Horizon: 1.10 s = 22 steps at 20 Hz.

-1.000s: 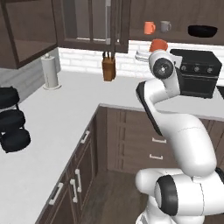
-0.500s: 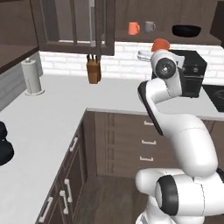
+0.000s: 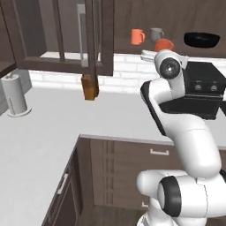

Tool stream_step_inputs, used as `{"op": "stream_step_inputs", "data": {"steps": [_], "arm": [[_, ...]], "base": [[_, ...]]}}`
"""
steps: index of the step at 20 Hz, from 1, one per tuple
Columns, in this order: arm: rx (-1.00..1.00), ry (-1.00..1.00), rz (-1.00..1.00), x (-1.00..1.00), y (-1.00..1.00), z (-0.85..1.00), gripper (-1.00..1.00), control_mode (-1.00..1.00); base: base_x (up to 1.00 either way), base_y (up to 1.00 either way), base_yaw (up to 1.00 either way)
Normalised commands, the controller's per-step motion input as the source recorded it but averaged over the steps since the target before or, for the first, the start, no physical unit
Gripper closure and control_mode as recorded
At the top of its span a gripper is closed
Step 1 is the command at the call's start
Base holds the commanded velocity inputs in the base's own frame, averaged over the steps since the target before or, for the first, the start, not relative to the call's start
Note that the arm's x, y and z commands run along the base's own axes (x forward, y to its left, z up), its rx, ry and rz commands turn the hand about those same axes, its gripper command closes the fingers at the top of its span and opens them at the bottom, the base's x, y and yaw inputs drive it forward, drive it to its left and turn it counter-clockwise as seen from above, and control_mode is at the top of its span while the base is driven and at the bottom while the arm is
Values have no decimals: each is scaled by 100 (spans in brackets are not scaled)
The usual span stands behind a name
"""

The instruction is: Gather all objects into one cabinet and sort the glasses and bowls to opposite sides.

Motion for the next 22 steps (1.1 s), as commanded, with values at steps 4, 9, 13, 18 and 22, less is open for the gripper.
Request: {"op": "stream_step_inputs", "data": {"steps": [4, 9, 13, 18, 22], "arm": [[0, 0, 0, 0, 0, 0, 100, 100], [0, 0, 0, 0, 0, 0, 100, 100], [0, 0, 0, 0, 0, 0, 100, 100], [0, 0, 0, 0, 0, 0, 100, 100], [0, 0, 0, 0, 0, 0, 100, 100]], "base": [[81, -18, 0], [85, -20, 0], [85, -11, 0], [29, 0, 0], [0, 0, 0]]}}
